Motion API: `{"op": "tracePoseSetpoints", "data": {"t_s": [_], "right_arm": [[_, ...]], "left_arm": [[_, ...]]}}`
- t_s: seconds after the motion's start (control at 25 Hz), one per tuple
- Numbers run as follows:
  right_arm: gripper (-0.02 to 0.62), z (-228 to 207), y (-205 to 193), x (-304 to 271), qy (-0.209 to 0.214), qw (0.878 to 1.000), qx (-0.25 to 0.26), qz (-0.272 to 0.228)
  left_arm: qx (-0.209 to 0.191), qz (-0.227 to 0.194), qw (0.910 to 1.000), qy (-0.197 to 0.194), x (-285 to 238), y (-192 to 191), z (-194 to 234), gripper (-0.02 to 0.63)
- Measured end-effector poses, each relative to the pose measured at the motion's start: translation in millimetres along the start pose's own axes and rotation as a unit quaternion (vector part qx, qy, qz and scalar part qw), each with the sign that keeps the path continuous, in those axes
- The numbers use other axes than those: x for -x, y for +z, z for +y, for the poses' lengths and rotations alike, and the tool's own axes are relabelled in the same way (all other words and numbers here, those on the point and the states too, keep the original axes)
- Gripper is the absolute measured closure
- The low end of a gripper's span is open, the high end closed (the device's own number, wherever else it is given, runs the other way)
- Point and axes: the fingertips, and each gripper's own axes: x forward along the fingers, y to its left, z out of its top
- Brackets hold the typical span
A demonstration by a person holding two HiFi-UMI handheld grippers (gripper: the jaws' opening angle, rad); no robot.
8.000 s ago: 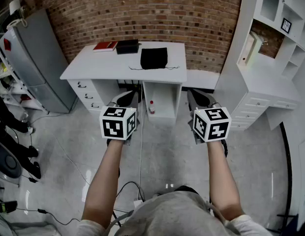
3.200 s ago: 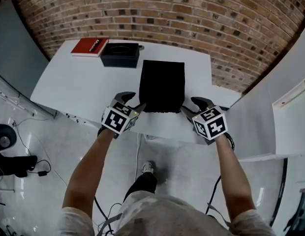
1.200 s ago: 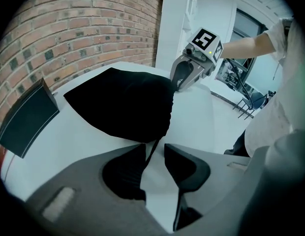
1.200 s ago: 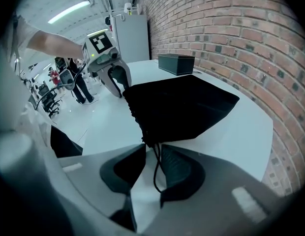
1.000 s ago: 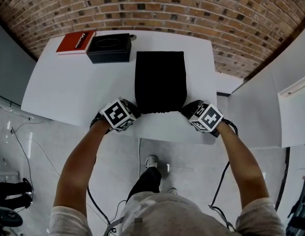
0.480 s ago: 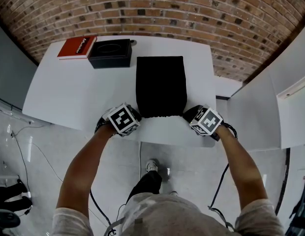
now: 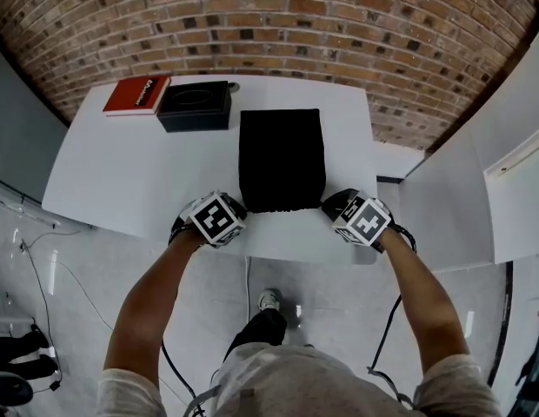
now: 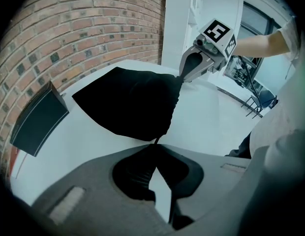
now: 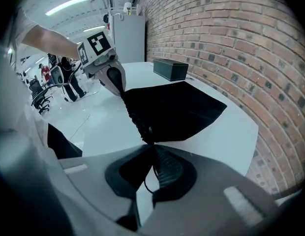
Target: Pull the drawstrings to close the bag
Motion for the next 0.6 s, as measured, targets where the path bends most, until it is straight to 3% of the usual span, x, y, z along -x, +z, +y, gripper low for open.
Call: {"op": "tracePoseSetpoints", "data": {"t_s": [0.28, 0.6], "right_arm": [[0.586, -14.0, 26.5, 13.9, -0.038, 0.999, 0.010, -0.025], [0.586, -34.2, 64.2, 33.3, -0.089, 0.994, 0.014, -0.058]], "left_arm": [[0.006, -0.056, 0.9960, 0.070, 35.1, 24.4, 29.9, 0.598], [-0.003, -0.116, 0.9831, 0.141, 77.8, 52.2, 63.1, 0.598]]}}
